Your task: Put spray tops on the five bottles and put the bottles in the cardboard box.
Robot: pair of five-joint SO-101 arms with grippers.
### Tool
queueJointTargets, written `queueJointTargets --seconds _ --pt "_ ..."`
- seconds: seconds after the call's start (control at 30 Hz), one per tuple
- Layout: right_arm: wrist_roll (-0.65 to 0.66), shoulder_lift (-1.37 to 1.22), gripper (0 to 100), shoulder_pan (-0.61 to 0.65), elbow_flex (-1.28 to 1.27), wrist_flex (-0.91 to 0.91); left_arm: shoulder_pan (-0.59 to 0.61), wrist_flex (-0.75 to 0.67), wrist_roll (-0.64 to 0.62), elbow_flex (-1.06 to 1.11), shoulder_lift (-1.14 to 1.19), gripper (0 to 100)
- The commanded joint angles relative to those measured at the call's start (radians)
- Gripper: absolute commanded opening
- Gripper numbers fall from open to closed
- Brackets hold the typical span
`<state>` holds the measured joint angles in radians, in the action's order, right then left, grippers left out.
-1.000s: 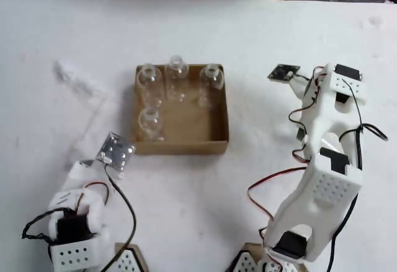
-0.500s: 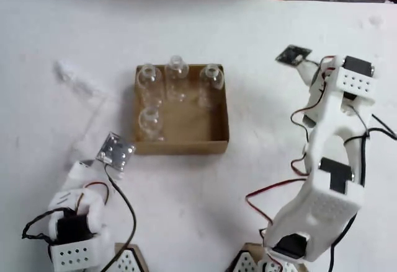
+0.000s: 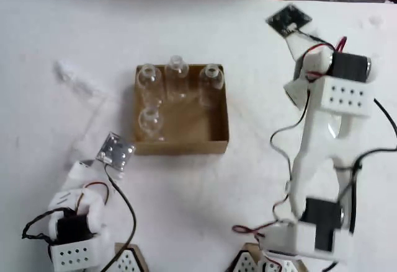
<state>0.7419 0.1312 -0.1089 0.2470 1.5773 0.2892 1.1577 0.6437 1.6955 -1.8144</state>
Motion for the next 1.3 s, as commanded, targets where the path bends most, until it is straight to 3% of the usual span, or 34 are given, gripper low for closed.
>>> queueJointTargets --seconds 0.0,0.27,0.53,0.83,1.1,1.27 --pt "-0.164 0.180 1.5 0.050 0.009 -0.031 0.010 0.006 0.009 -0.003 -0.005 4" --pt "-0.341 0.414 1.8 0.139 0.008 -0.042 0.010 0.006 0.009 -0.003 -0.005 4" --pt "-0.341 0.486 1.8 0.202 0.003 -0.035 0.010 0.006 0.009 -0.003 -0.005 4" --pt "-0.341 0.677 1.6 0.292 -0.189 -0.058 0.010 0.006 0.009 -0.003 -0.005 4" --pt "-0.333 0.906 1.8 0.289 -0.483 -0.271 0.010 0.006 0.009 -0.003 -0.005 4" --pt "-0.333 1.018 1.8 0.294 -0.715 -0.499 0.010 0.006 0.009 -0.003 -0.005 4"
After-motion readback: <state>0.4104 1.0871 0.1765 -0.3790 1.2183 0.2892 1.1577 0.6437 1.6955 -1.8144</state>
